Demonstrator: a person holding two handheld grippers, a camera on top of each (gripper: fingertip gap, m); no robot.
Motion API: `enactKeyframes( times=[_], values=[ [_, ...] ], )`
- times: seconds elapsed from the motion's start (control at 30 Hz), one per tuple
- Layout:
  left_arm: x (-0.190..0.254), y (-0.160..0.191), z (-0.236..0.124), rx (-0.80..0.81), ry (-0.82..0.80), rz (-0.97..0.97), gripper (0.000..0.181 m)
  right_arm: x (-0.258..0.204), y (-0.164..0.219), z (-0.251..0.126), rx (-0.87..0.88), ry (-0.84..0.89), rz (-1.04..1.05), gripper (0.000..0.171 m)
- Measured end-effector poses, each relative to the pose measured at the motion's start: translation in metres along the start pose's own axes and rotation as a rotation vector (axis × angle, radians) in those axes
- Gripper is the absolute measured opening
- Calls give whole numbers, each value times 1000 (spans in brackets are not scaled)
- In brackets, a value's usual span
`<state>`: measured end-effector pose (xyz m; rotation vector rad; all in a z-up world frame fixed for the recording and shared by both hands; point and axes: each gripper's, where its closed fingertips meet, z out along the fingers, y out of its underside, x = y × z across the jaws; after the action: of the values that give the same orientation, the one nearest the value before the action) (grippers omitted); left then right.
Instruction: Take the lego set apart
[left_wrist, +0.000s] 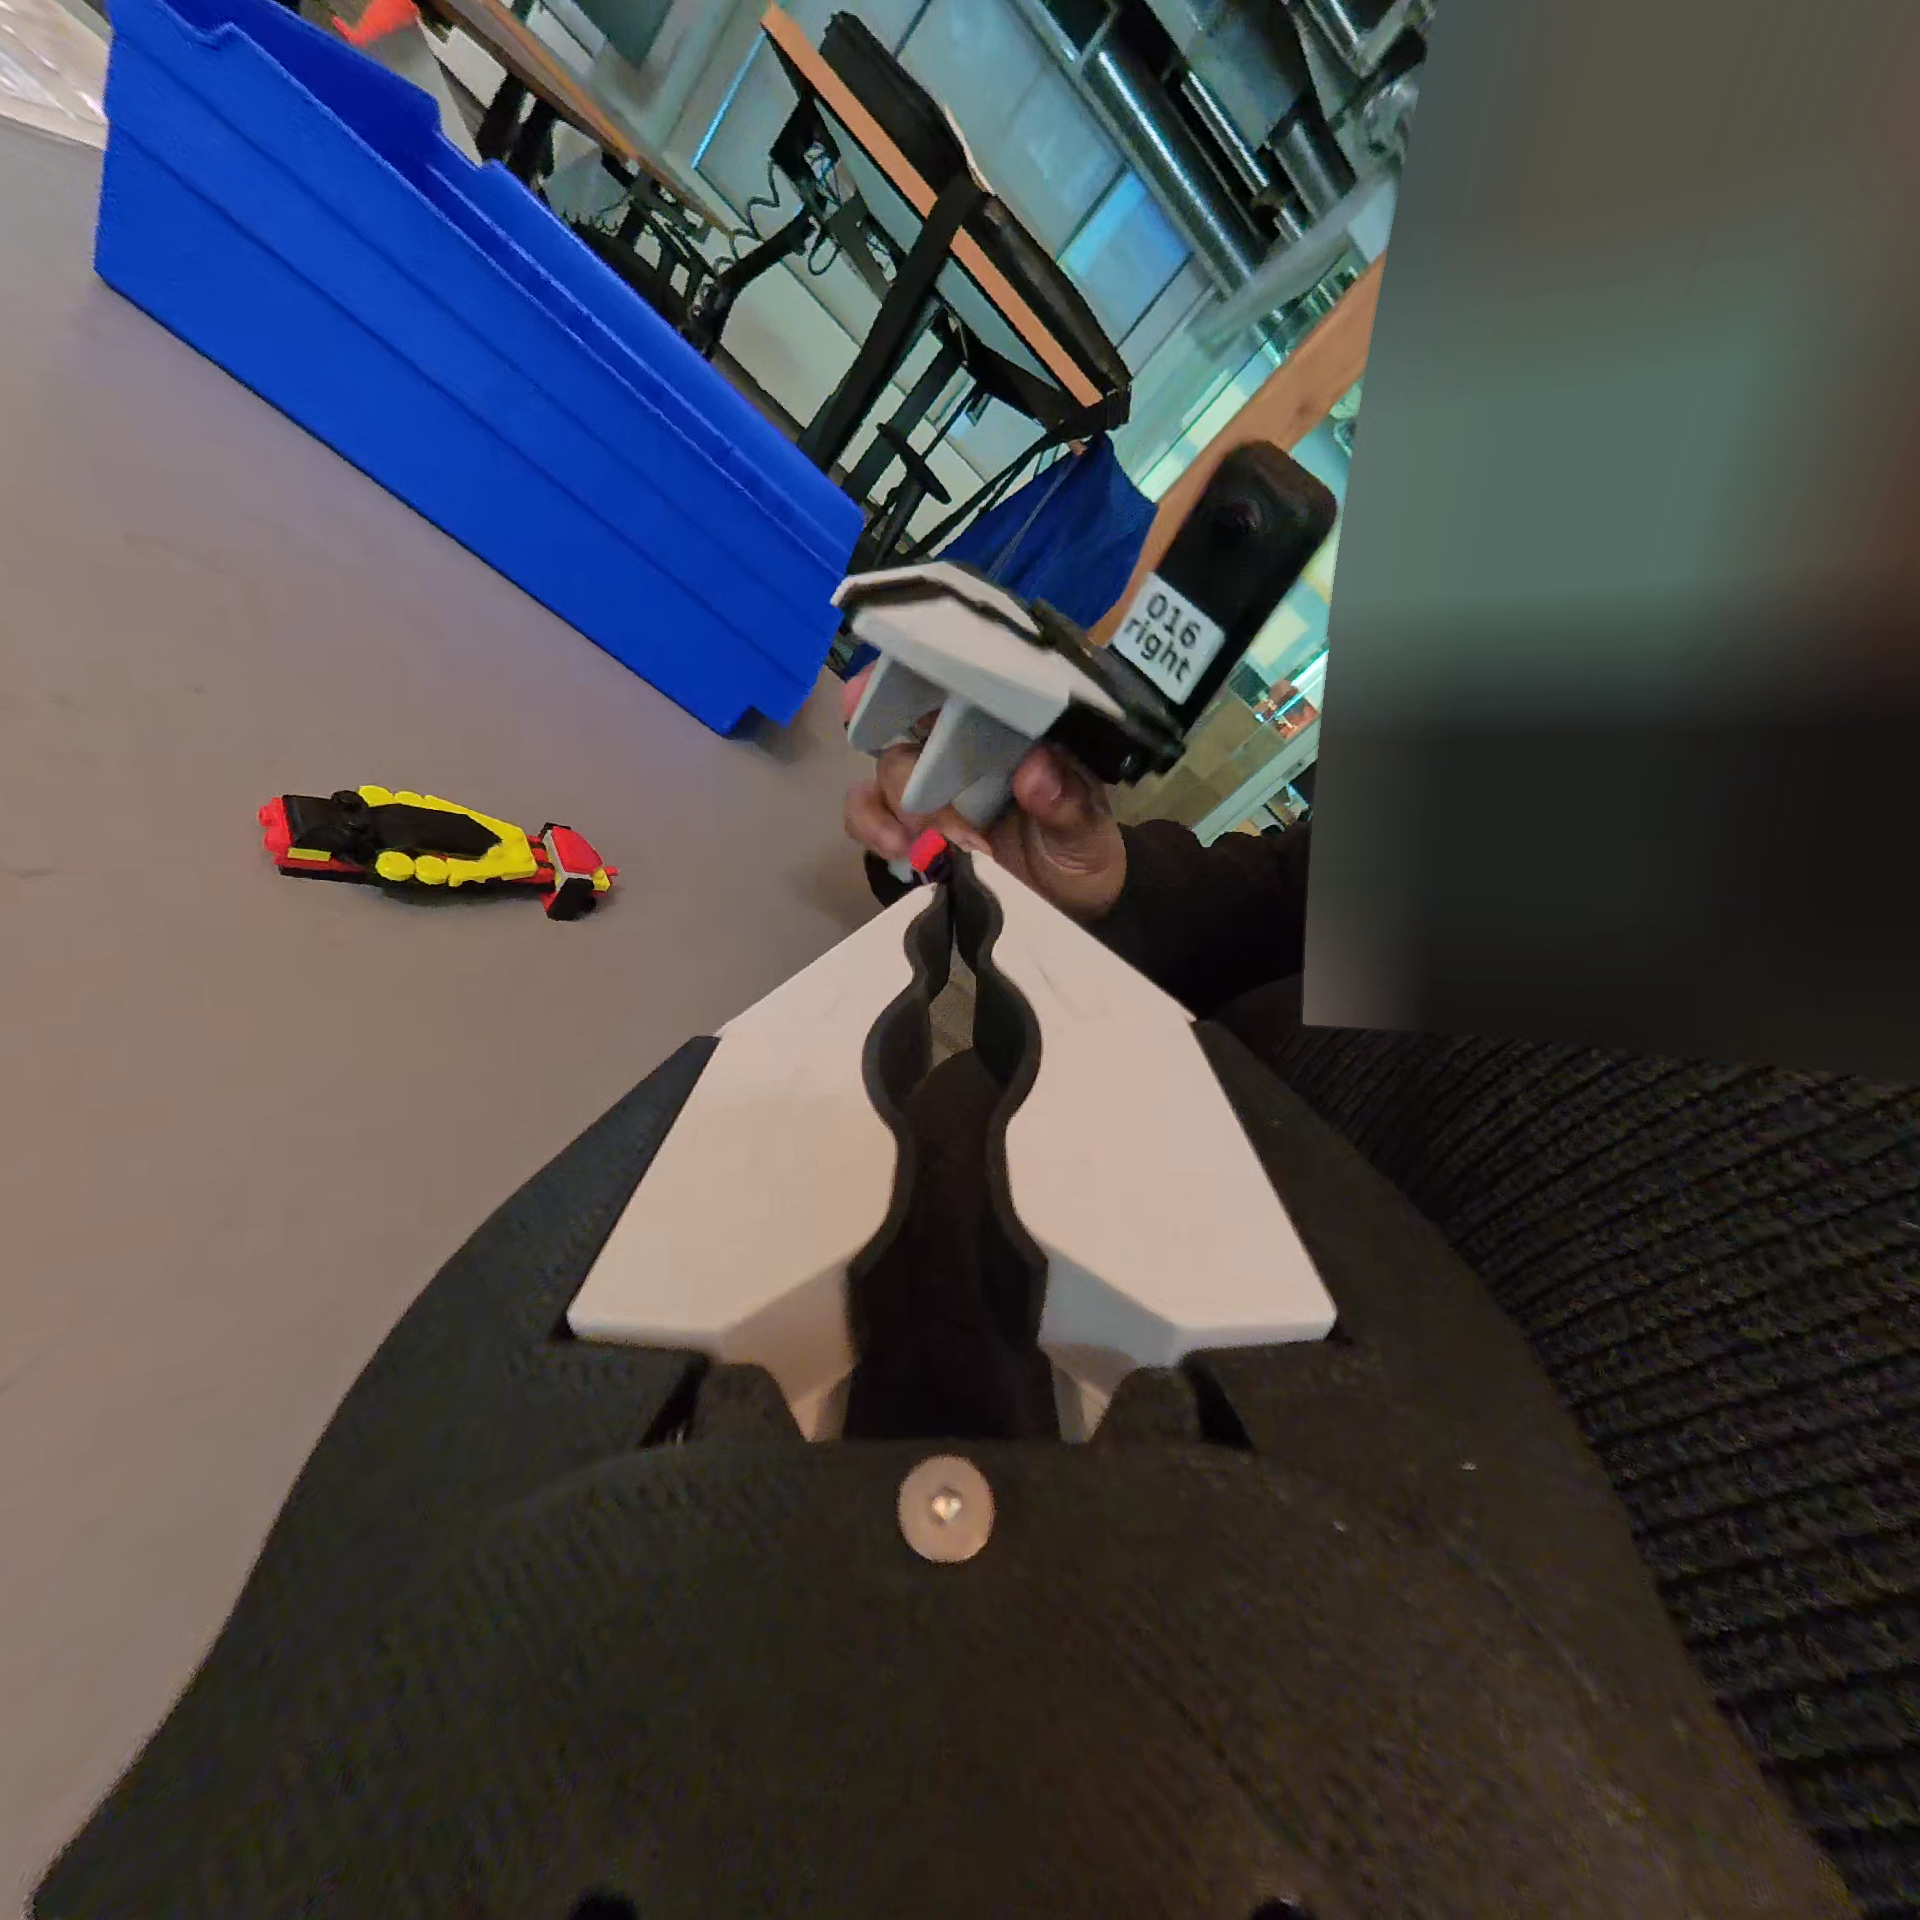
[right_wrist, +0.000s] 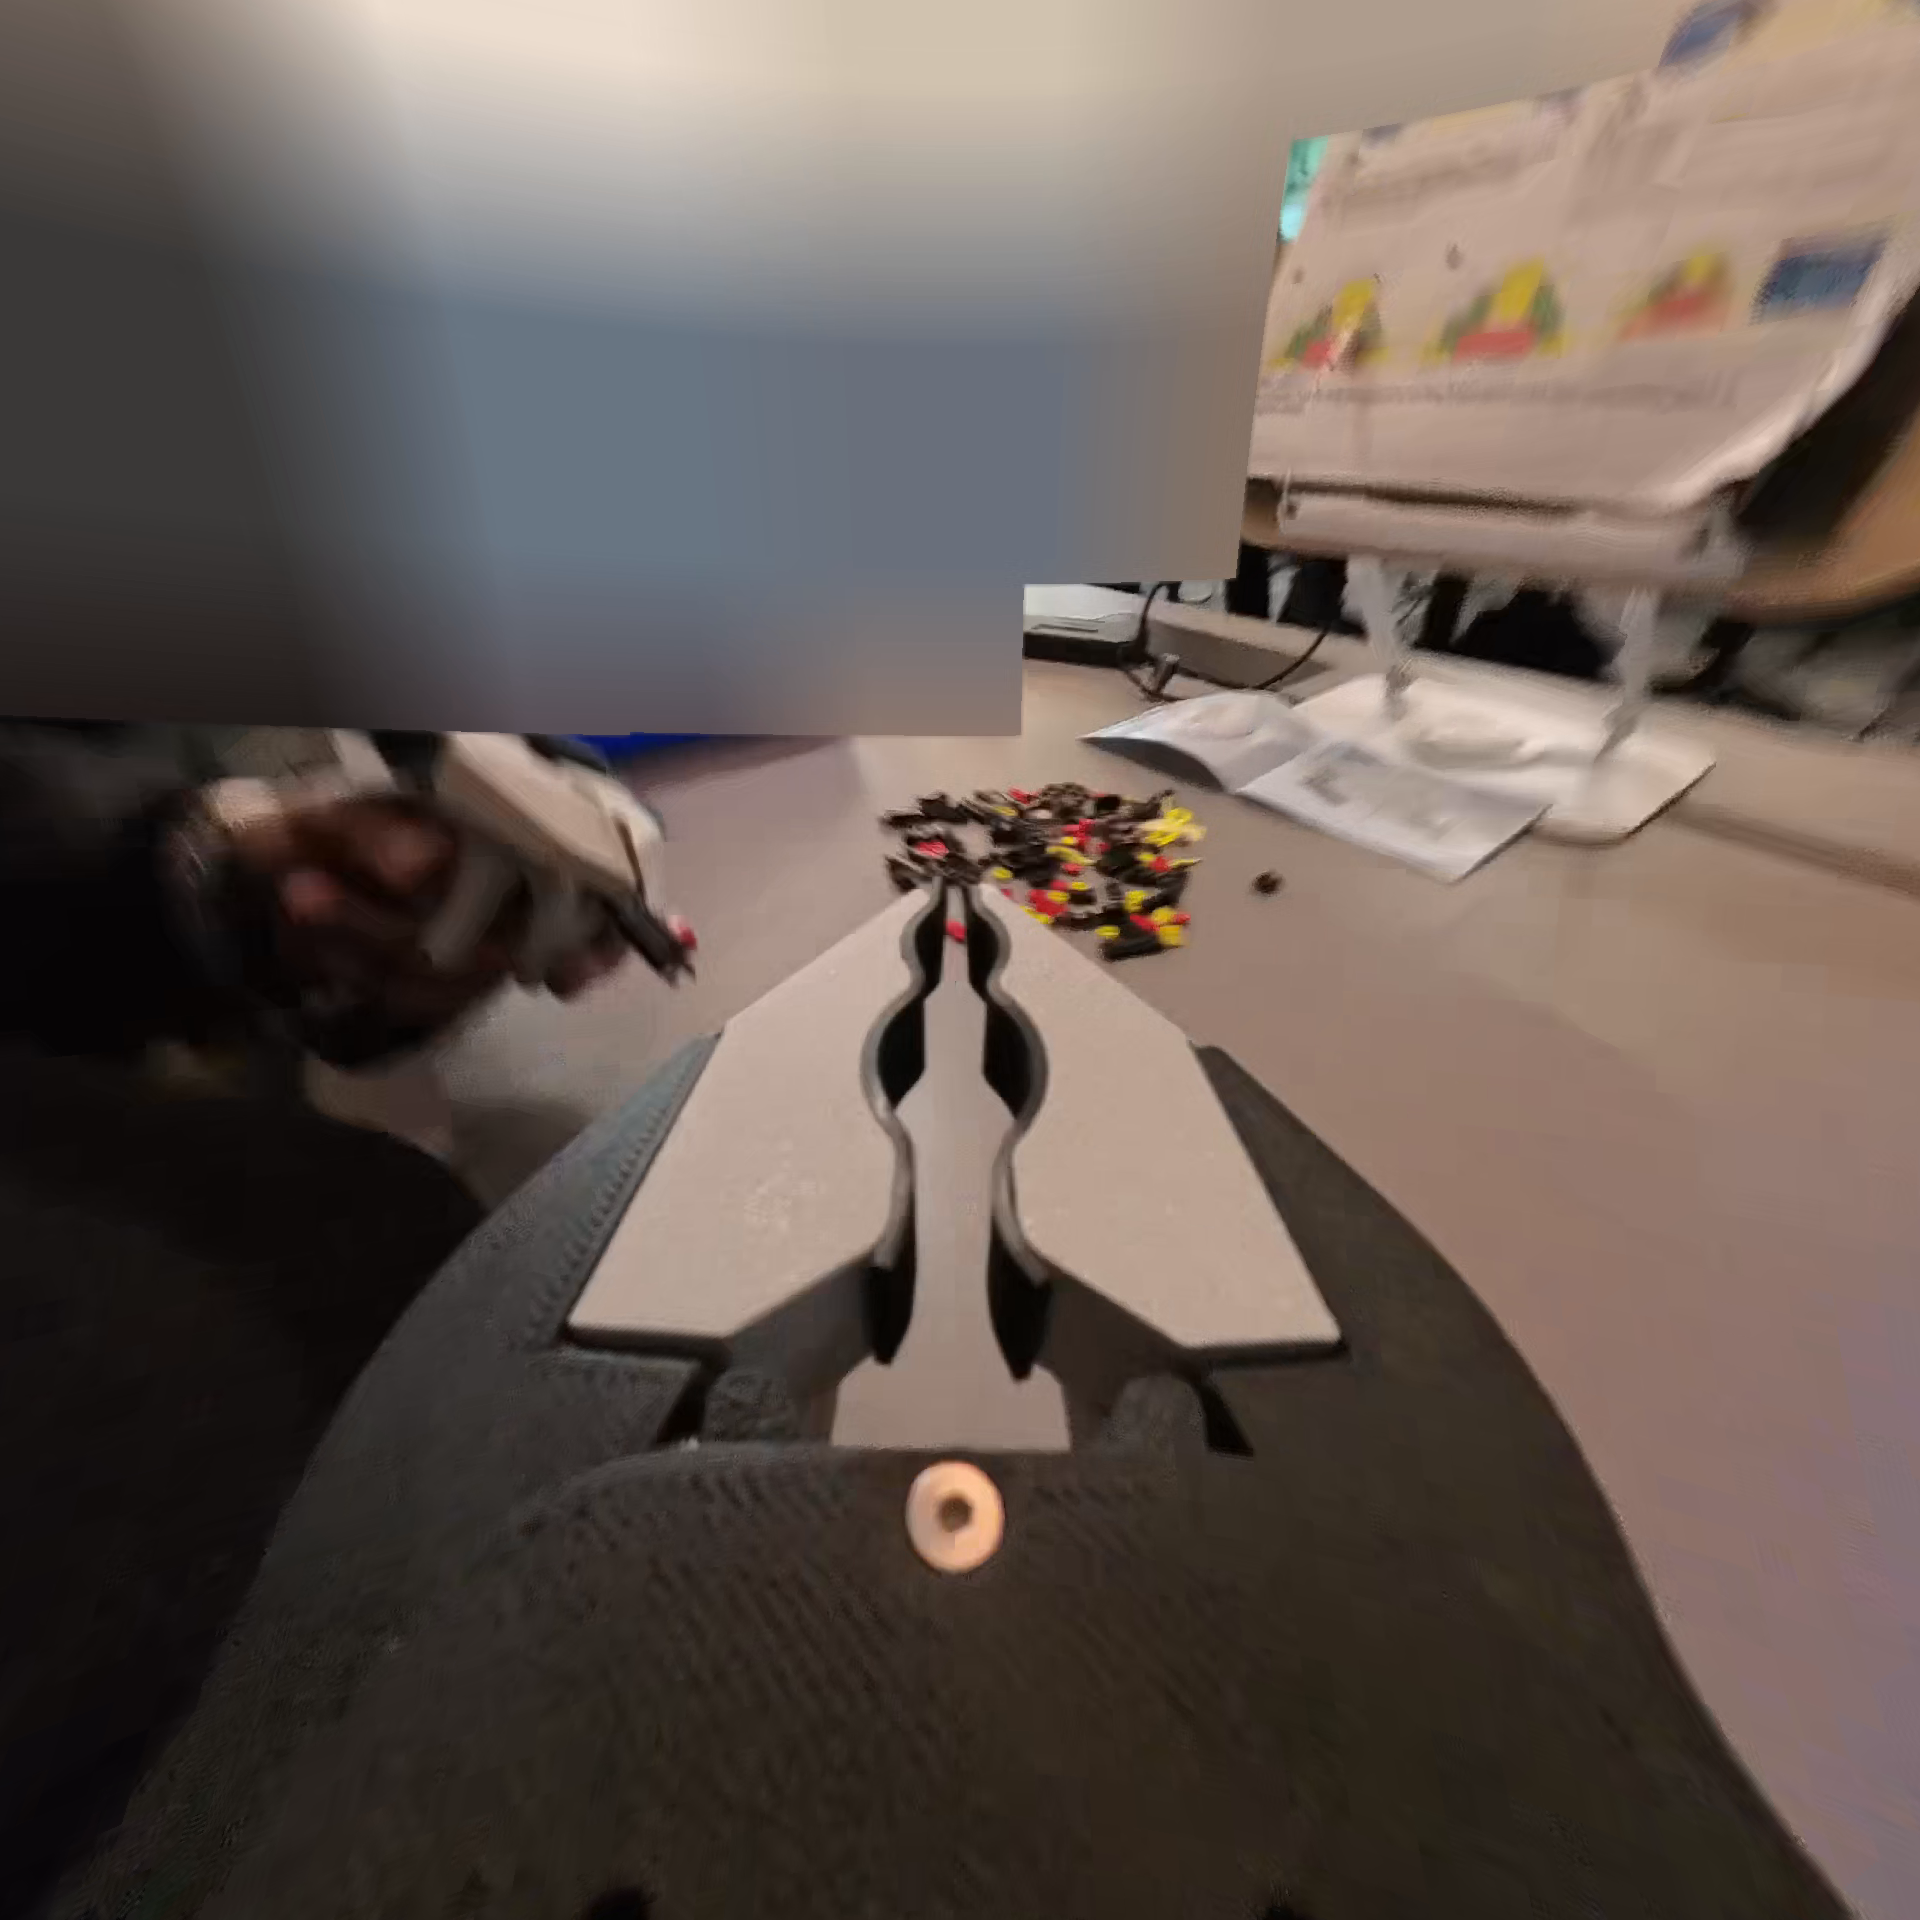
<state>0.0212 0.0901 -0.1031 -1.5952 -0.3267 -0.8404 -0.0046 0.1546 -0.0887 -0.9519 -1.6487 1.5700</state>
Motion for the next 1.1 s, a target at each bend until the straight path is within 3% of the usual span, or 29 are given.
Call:
enactKeyframes(
  times=[0.07, 0.17, 0.2, 0.37, 0.47, 0.57, 0.7, 0.87, 0.97, 1.1],
  values=[
    [1, -1, -1, 9, 9, -15, 0, -2, 8, -2, -71, 35, -300, 13],
    [1, -2, -1, 13, 17, -28, 0, 2, -5, -6, 6, 196, -546, 40],
    [0, -2, -1, 11, 21, -35, 0, -4, 3, -5, -22, 151, -535, 59],
    [2, 1, 1, -3, 36, -45, 0, -18, 10, -3, -11, -101, 21, 80],
    [3, 4, 2, -19, 32, -23, 0, -29, 3, -9, 16, -256, 257, 58],
    [7, 7, 4, -32, 45, 14, 0, -39, 6, -6, 12, -350, 449, 71],
    [10, 11, 6, -55, 53, 60, 0, -56, 11, -6, -30, -519, 673, 53],
    [14, 17, 8, -88, 68, 80, 0, -73, 12, -11, -86, -740, 1014, 54],
    [16, 21, 9, -110, 73, 107, 0, -69, 13, -12, -86, -760, 1081, 36],
    [19, 27, 11, -139, 74, 152, 0, -73, 25, -11, -152, -755, 1099, 25]
  ],
)
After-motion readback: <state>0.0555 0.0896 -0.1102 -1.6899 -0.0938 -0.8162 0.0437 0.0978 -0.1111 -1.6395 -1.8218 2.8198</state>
